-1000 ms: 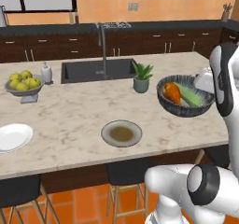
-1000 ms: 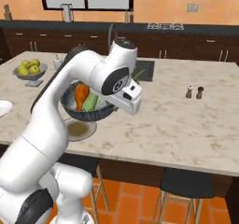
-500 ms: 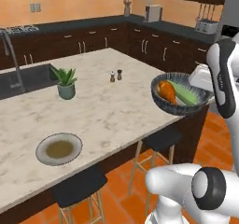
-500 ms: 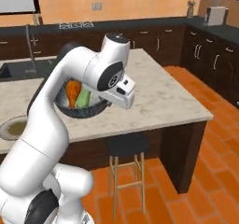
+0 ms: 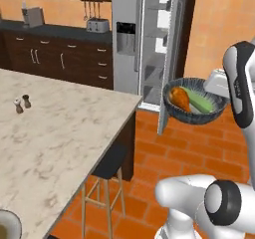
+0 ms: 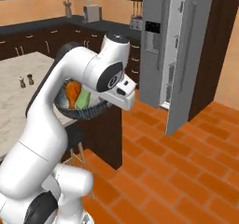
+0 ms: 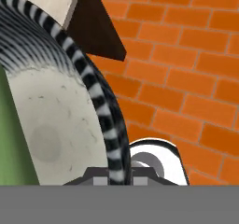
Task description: Pick the chicken drumstick and corn from their plates and place them in the bowl. Then put the bowl in the fridge.
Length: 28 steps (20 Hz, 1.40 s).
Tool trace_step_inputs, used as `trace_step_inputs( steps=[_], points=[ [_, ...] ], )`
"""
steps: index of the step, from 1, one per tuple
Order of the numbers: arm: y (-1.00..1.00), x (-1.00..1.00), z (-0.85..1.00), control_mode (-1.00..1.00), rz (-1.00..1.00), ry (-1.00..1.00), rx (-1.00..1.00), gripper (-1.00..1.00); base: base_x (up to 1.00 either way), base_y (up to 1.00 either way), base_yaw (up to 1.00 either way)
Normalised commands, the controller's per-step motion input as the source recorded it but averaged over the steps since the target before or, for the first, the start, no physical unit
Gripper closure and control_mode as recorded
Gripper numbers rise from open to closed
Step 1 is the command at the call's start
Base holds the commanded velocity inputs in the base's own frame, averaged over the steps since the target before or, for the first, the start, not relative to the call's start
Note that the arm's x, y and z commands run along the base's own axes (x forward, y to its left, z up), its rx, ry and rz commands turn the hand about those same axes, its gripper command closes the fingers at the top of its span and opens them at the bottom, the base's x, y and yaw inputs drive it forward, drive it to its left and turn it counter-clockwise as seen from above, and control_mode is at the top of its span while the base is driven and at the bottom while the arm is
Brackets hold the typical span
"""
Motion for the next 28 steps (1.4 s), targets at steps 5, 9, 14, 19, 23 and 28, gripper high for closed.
trace_step_inputs(
  steps=[5,9,14,19,23,28],
  points=[
    [0.0,0.0,0.0,1.0,0.0,0.0,0.0,1.0,0.82,-1.0,0.13],
    [0.0,0.0,0.0,1.0,0.0,0.0,0.0,1.0,0.8,-0.98,0.49],
    [0.0,0.0,0.0,1.0,0.0,0.0,0.0,1.0,0.39,-0.87,0.66],
    [0.0,0.0,0.0,1.0,0.0,0.0,0.0,1.0,0.18,-0.93,0.64],
    [0.0,0.0,0.0,1.0,0.0,0.0,0.0,1.0,0.12,-0.95,0.63],
    [0.0,0.0,0.0,1.0,0.0,0.0,0.0,1.0,0.06,-0.98,0.59]
  ],
)
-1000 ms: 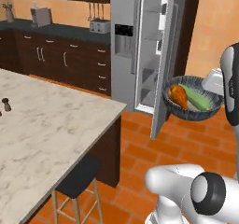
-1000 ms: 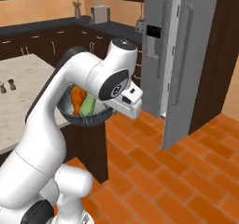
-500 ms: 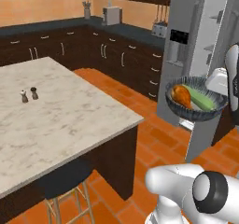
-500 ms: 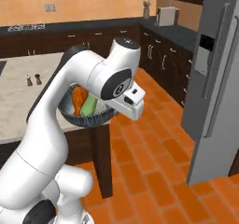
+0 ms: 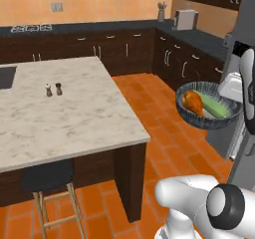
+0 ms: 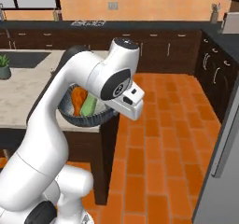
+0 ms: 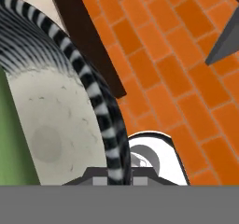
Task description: Pick the chicken drumstick and corn from their plates and place them in the bowl. Then put the bowl in the fridge.
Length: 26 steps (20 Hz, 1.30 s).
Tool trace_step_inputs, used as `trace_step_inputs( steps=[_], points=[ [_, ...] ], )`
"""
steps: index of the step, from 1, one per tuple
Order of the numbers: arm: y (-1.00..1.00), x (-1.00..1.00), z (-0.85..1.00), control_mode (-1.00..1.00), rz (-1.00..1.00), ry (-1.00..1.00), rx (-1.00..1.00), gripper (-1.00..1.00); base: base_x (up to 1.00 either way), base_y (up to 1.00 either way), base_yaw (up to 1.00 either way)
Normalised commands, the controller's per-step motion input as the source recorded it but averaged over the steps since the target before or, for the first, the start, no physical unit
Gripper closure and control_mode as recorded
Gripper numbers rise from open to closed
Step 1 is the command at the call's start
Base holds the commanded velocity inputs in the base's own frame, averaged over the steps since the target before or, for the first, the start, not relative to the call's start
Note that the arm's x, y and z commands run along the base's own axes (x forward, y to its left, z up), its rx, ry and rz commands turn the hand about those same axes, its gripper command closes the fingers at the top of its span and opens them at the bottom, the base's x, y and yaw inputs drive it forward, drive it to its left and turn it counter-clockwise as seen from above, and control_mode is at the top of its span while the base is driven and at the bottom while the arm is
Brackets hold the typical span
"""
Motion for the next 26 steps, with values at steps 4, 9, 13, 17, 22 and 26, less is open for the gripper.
trace_step_inputs(
  steps=[4,9,13,17,22,26],
  points=[
    [0.0,0.0,0.0,1.0,0.0,0.0,0.0,1.0,0.01,-0.9,0.48],
    [0.0,0.0,0.0,1.0,0.0,0.0,0.0,1.0,0.17,-0.51,0.28],
    [0.0,0.0,0.0,1.0,0.0,0.0,0.0,1.0,0.39,-0.32,0.0],
    [0.0,0.0,0.0,1.0,0.0,0.0,0.0,1.0,0.39,-0.36,0.0],
    [0.0,0.0,0.0,1.0,0.0,0.0,0.0,1.0,0.67,-0.24,-0.06],
    [0.0,0.0,0.0,1.0,0.0,0.0,0.0,1.0,0.82,-0.37,-0.1]
  ],
)
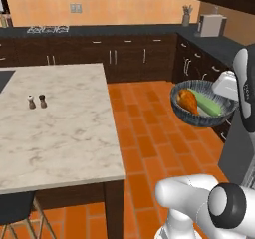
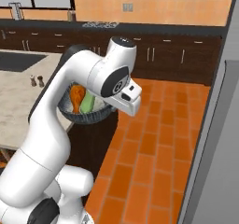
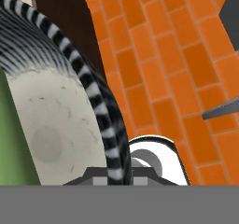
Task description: Pick the chicken drumstick and corn from their plates and place them in the bowl. Then put the bowl in the fridge.
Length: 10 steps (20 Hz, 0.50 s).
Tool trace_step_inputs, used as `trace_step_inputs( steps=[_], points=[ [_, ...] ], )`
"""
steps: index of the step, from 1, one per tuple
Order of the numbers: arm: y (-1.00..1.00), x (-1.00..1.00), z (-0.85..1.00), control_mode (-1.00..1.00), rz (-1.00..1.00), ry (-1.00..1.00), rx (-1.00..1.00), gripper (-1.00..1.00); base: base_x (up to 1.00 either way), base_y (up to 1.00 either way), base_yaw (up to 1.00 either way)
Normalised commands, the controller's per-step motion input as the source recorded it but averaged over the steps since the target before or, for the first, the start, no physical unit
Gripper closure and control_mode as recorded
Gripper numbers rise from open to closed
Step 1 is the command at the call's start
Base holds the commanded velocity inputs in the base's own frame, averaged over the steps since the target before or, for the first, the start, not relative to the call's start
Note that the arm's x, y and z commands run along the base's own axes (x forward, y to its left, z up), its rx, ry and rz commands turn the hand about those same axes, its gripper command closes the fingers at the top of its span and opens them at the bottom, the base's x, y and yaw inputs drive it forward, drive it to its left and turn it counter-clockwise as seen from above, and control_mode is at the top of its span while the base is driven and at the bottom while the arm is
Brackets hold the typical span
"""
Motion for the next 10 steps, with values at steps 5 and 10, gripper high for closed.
trace_step_inputs(
  steps=[5,10],
  points=[
    [0.0,0.0,0.0,1.0,0.0,0.0,0.0,1.0,0.94,-0.07,-0.1],
    [0.0,0.0,0.0,1.0,0.0,0.0,0.0,1.0,0.72,0.33,0.01]
  ],
)
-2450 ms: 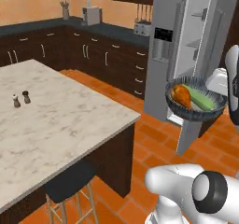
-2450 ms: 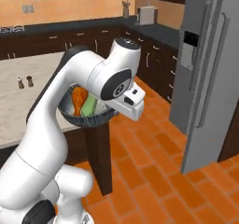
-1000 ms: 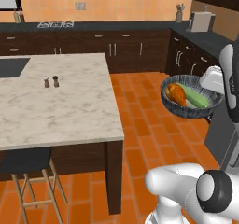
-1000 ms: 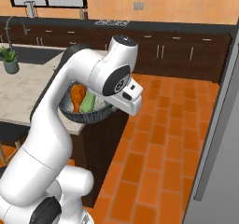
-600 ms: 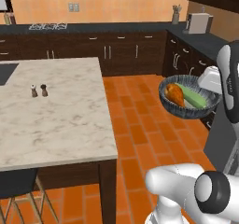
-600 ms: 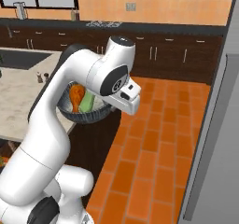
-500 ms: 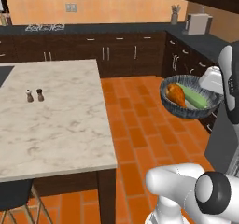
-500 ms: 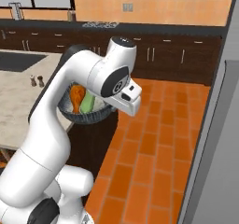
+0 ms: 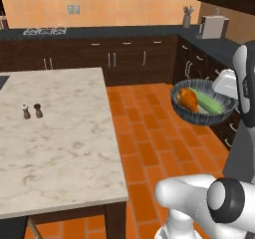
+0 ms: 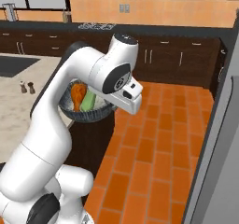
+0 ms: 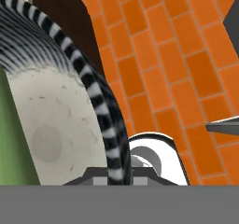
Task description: Pick the chicken drumstick and corn from their plates and place them in the bowl. Then put the bowl in the fridge.
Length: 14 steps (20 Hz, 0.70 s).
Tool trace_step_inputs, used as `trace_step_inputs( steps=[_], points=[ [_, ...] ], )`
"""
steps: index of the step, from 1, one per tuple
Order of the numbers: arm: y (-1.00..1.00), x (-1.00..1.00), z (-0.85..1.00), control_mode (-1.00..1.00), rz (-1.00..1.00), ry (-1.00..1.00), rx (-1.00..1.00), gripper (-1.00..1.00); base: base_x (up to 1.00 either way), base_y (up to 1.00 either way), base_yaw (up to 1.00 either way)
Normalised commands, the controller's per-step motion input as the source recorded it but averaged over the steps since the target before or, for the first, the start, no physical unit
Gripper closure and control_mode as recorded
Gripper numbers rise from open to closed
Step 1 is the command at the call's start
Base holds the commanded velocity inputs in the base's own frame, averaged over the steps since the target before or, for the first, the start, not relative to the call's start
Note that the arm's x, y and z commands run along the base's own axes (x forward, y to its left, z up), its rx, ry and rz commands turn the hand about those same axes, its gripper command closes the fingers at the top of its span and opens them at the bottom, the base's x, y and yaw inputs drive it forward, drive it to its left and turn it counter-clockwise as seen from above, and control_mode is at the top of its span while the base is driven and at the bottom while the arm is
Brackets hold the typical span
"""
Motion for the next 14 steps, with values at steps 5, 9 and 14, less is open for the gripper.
trace_step_inputs(
  steps=[5,9,14],
  points=[
    [0.0,0.0,0.0,1.0,0.0,0.0,0.0,1.0,0.4,0.89,0.05],
    [0.0,0.0,0.0,1.0,0.0,0.0,0.0,1.0,0.57,0.76,0.0],
    [0.0,0.0,0.0,1.0,0.0,0.0,0.0,1.0,0.44,-0.8,0.0]
  ],
)
